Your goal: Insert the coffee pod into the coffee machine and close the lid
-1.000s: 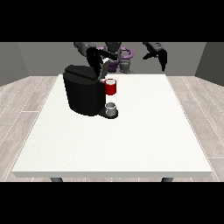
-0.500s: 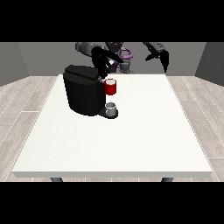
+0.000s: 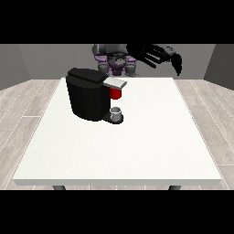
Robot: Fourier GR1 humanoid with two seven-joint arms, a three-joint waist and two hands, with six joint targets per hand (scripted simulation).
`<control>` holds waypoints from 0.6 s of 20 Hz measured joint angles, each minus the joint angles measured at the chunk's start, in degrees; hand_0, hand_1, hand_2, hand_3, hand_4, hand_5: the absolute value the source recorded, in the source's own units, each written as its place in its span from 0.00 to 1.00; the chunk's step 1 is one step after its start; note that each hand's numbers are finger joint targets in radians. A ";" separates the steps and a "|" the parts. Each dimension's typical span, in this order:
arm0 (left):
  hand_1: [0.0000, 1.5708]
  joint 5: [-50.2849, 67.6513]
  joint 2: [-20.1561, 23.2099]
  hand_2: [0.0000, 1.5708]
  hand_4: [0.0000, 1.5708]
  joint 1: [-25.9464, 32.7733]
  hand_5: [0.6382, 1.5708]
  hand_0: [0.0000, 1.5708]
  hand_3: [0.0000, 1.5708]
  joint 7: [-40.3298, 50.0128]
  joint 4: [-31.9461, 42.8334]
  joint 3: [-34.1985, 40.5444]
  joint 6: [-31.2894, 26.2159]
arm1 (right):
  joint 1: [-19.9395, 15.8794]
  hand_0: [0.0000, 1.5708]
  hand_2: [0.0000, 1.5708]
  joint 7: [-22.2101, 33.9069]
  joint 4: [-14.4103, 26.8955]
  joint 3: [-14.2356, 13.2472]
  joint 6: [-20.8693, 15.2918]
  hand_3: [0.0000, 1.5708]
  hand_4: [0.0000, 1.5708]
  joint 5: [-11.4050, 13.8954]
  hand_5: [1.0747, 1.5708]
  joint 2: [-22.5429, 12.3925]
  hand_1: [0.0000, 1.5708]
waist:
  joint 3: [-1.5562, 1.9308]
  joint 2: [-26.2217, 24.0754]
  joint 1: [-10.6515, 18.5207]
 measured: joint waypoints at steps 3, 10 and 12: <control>0.00 0.59 0.62 0.00 0.18 -0.65 1.00 0.00 0.00 -0.70 0.10 0.45 -0.61 | -3.27 0.00 0.00 -2.21 1.79 0.17 0.49 0.00 0.00 0.44 1.00 0.07 0.00 | -0.18 1.76 0.83; 0.00 1.58 1.01 0.00 0.22 -1.75 1.00 0.00 0.00 0.43 -1.37 -0.12 -1.90 | -7.88 0.00 0.00 -6.27 8.08 -1.12 -0.46 0.00 0.00 0.38 1.00 1.87 0.00 | -0.31 3.77 2.35; 0.00 1.40 0.15 0.00 0.22 -2.03 1.00 0.00 0.00 1.40 -2.46 -1.03 -1.48 | -8.42 0.00 0.00 -7.78 9.88 -1.32 -1.30 0.00 0.08 0.54 1.00 2.84 0.00 | -0.31 4.03 2.62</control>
